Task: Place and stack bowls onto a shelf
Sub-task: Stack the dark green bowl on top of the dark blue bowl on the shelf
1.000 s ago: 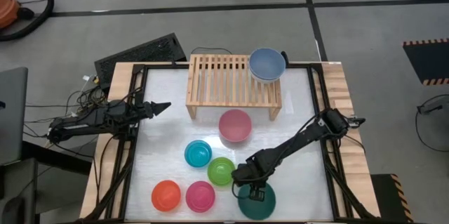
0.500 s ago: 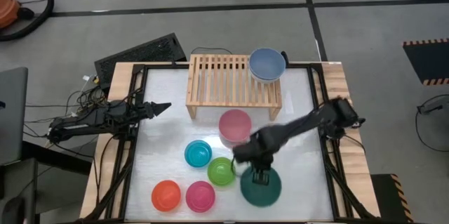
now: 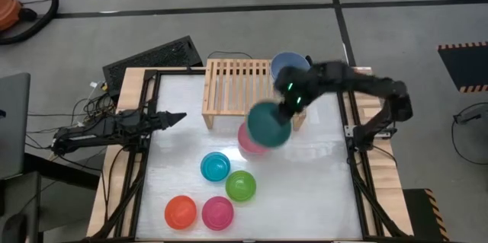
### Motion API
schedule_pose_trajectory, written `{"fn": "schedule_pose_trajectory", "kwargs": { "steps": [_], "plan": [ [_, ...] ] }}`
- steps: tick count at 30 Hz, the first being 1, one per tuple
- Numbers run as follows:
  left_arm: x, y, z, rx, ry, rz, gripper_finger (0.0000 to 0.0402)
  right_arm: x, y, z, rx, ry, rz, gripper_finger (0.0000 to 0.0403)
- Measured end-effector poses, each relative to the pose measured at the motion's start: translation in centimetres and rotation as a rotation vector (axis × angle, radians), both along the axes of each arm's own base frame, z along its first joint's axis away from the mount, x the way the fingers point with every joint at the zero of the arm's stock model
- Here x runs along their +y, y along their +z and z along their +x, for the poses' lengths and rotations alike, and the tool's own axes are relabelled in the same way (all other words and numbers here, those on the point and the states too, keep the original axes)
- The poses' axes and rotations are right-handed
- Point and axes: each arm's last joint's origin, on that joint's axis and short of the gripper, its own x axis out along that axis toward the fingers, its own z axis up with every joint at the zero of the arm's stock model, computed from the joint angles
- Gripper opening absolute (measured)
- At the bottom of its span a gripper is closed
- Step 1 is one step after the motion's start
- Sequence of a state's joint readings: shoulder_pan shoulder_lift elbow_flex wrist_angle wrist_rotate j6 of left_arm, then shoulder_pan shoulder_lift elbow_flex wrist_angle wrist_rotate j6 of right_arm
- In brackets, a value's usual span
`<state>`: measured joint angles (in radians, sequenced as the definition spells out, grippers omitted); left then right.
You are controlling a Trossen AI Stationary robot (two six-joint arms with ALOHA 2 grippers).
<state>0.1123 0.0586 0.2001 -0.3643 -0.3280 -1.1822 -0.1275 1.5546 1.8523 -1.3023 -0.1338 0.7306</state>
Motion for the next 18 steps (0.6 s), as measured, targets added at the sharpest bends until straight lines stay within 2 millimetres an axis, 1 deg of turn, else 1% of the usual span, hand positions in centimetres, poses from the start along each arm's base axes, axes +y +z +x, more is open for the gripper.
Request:
{"fn": "schedule_pose_trajectory", "kwargs": {
  "steps": [4, 8, 13, 15, 18],
  "plan": [
    [0.0, -0.2, 0.0, 0.009, 0.007, -0.027, 0.0332, -3.3, 3.1, -2.3, -0.064, -0.095, -0.089, 0.0024],
    [0.0, -0.2, -0.1, 0.008, 0.015, -0.028, 0.0332, -6.5, 4.9, -4.1, -0.061, -0.162, -0.170, 0.0024],
    [0.0, -0.2, -0.1, 0.005, 0.026, -0.031, 0.0332, -10.4, 5.2, -5.3, -0.006, -0.216, -0.223, 0.0024],
    [0.1, -0.2, -0.1, 0.003, 0.031, -0.035, 0.0332, -12.0, 5.0, -5.9, 0.037, -0.233, -0.229, 0.0024],
    [0.1, -0.2, -0.1, 0.002, 0.033, -0.036, 0.0332, -14.2, 4.3, -6.1, 0.088, -0.252, -0.230, 0.0024]
  ]
}}
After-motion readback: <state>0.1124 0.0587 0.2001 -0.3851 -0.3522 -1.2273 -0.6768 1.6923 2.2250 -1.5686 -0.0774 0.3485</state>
